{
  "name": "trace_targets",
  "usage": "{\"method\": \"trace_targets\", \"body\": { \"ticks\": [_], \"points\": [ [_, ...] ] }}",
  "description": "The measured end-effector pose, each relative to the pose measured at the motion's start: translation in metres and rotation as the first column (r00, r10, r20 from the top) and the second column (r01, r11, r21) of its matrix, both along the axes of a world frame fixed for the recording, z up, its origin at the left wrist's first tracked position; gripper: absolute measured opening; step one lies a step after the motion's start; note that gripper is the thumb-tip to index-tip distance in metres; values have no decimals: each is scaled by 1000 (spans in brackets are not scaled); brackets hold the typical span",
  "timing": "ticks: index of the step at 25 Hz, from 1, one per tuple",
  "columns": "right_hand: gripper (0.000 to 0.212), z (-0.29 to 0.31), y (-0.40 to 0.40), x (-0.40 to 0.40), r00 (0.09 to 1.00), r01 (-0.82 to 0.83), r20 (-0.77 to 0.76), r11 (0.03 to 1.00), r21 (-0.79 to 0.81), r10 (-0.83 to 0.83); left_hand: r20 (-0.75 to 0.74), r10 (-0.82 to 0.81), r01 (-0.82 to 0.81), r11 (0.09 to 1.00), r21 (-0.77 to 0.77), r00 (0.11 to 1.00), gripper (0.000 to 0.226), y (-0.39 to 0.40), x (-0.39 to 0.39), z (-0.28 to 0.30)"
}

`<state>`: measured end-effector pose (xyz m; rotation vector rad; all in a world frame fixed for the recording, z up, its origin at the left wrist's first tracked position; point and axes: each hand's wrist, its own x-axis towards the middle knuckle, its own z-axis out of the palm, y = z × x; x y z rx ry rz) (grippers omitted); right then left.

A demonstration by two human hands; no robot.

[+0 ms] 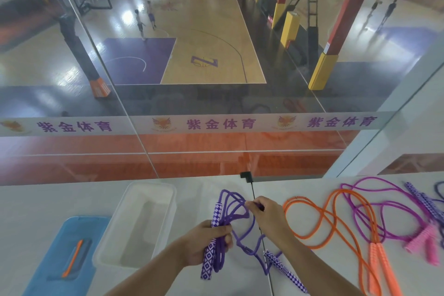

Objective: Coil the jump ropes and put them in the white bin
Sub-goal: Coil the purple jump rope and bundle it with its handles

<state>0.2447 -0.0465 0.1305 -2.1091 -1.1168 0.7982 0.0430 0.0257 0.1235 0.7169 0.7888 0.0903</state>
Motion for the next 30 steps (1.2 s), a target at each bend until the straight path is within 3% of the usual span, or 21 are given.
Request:
{"method": "trace_targets", "body": {
  "ticks": [3, 6, 11, 15, 18, 22, 25, 30],
  "points": [
    [37, -8, -10, 22, 999, -36, -40, 997, -71, 33, 6, 218, -217, 974, -60, 976, 14, 20, -8, -9],
    [34, -17, -25, 51, 999, -51, 10, 990, -133, 52, -11, 390, -390, 920, -43, 921, 24, 53, -21, -10],
    [20, -17, -56, 81, 985, 103, -127, 992, -78, -113, 31, 689, -688, 725, -35, 724, 28, 105, -52, -6],
    [22, -24, -43, 26, 882, 121, -446, 988, -98, -152, 14, 633, -630, 771, -93, 774, 28, 76, -26, -12],
    [23, -21, -23, -19, 858, 6, -511, 995, -98, -55, -11, 480, -479, 875, -73, 877, 21, 37, 3, -15],
    [23, -11, -4, -43, 936, -129, -341, 986, -109, 85, -35, 317, -312, 944, 103, 948, 23, 7, 24, -21],
    [22, -6, 2, -41, 959, -205, -223, 970, -130, 173, -102, 251, -219, 942, 254, 963, 22, 8, 29, -21],
    [19, 2, 4, -34, 937, -331, -181, 926, -180, 299, -129, 304, -275, 940, 204, 944, 21, 8, 29, -14]
  ]
}}
